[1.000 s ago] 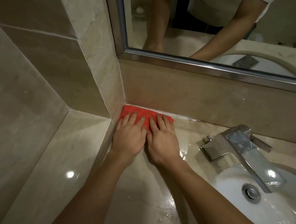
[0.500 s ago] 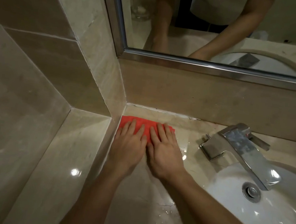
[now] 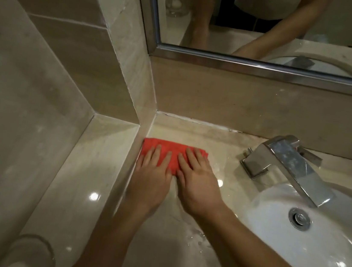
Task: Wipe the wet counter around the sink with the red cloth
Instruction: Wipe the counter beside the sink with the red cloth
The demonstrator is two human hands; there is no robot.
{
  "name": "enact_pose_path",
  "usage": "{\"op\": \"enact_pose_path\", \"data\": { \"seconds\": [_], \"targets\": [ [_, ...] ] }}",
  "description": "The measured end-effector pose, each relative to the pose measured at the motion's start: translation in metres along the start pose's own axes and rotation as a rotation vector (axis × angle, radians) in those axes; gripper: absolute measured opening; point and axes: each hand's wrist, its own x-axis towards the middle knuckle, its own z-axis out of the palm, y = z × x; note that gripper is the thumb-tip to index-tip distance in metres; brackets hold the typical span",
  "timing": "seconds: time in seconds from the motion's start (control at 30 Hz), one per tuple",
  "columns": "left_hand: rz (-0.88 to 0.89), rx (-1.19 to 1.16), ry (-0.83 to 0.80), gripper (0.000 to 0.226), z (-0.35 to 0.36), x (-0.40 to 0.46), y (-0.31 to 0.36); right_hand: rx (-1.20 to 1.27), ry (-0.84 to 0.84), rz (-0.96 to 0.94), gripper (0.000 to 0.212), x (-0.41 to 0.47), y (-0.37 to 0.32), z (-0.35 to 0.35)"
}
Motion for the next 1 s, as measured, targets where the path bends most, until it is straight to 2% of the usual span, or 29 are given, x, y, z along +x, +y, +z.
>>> {"op": "enact_pose_path", "data": {
  "seconds": [0.07,0.27,0.43,0.53,0.63,0.8,0.93,1.0],
  "targets": [
    [-0.020,0.027,-0.012,0.074,0.007,-0.030,0.001,-0.008,-0.027,-0.001,0.058,-0.024,-0.011,0.007],
    [-0.076,-0.054,-0.055,0.077,0.014,-0.086,0.007,-0.085,-0.047,0.001,0.054,-0.066,-0.026,0.019],
    [0.004,0.035,-0.056,0.074,0.013,-0.048,-0.004,0.008,-0.040,-0.011,0.060,-0.043,-0.017,0.009],
    [-0.045,-0.047,-0.088,0.055,0.000,-0.008,-0.003,0.036,-0.007,0.028,0.059,-0.016,-0.012,-0.003],
    [-0.047,-0.073,-0.138,0.053,-0.014,0.018,-0.002,0.033,-0.025,0.063,0.058,0.007,-0.008,-0.010],
    [-0.039,-0.083,-0.134,0.053,-0.011,0.008,-0.004,-0.022,-0.039,0.068,0.071,-0.004,-0.020,-0.003],
    [0.036,0.089,-0.155,0.070,0.005,-0.021,-0.013,-0.005,-0.039,0.065,0.058,-0.028,-0.027,-0.001],
    [0.000,0.040,-0.150,0.061,0.000,-0.019,-0.012,-0.004,-0.032,0.052,0.058,-0.031,-0.025,0.000]
  ]
}}
